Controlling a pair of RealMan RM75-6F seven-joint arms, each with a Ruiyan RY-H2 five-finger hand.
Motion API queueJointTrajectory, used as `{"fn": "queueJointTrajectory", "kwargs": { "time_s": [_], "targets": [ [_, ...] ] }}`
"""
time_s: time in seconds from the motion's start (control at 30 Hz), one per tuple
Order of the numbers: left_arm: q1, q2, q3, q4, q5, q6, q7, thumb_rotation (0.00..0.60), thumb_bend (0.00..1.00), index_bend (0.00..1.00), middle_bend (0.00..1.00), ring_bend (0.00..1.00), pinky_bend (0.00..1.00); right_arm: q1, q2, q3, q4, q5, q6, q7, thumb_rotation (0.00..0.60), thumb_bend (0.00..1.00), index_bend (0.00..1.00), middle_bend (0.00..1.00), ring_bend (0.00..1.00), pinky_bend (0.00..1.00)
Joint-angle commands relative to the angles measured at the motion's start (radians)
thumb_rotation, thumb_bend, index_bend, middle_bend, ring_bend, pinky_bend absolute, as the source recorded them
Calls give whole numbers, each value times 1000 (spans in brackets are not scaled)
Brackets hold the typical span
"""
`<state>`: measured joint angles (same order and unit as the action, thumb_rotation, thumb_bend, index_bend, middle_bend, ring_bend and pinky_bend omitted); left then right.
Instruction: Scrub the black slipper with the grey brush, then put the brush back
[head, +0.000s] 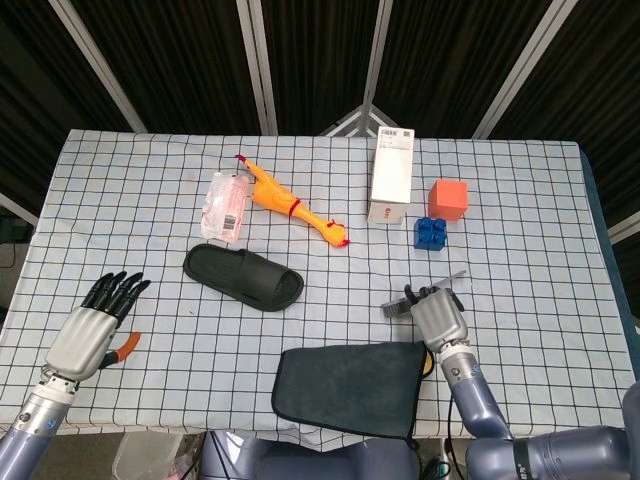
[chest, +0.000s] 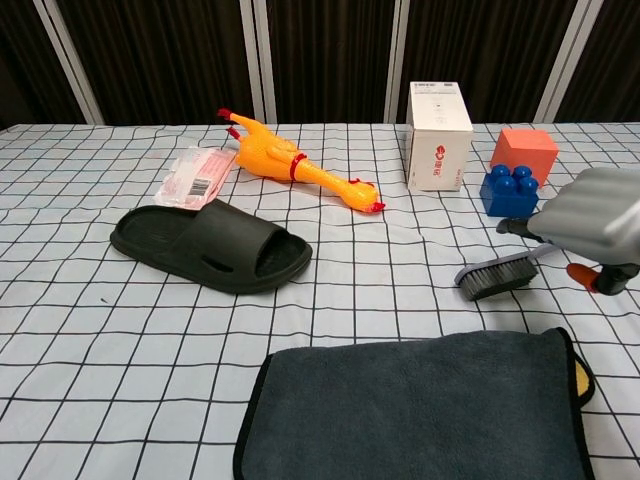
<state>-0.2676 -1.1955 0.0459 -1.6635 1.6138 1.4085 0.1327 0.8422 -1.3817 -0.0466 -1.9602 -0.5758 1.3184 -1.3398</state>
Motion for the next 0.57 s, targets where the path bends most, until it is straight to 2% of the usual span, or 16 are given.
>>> {"fn": "queueJointTrajectory", "kwargs": {
  "time_s": [0.03,0.1,0.13,0.2,0.3,0.33,0.4,0.47,0.57],
  "targets": [
    [19,7,-2,-5,1,32,3,600,407,37,27,0,0,-43,59,-9,-72,-97,47,91,600,547,0,169,199,341],
    [47,15,0,-5,1,75,5,600,301,13,14,0,0,-104,107,-24,-148,-198,107,200,600,513,0,94,78,166],
    [57,18,1,-4,-3,88,6,600,266,7,9,0,0,-124,119,-32,-168,-230,124,234,600,504,0,70,44,116],
    [96,31,4,-5,-29,128,17,600,174,0,0,0,0,-210,166,-83,-220,-366,193,363,600,481,0,19,1,20],
    [157,51,7,-28,-102,170,29,600,105,0,0,0,0,-353,226,-202,-220,-594,302,547,600,460,0,1,0,0],
    [163,55,7,-35,-112,172,31,600,98,0,0,0,0,-374,234,-223,-211,-630,318,573,600,455,0,0,0,0],
    [188,76,7,-63,-152,184,47,600,92,0,0,0,0,-464,264,-305,-164,-746,383,678,600,440,0,0,0,0],
    [203,92,5,-86,-163,199,54,600,91,0,0,0,0,-533,289,-360,-110,-818,431,770,600,430,0,0,0,0],
    [212,105,4,-100,-150,219,46,600,91,0,0,0,0,-568,317,-396,-76,-840,443,810,600,422,0,0,0,0]
  ]
}}
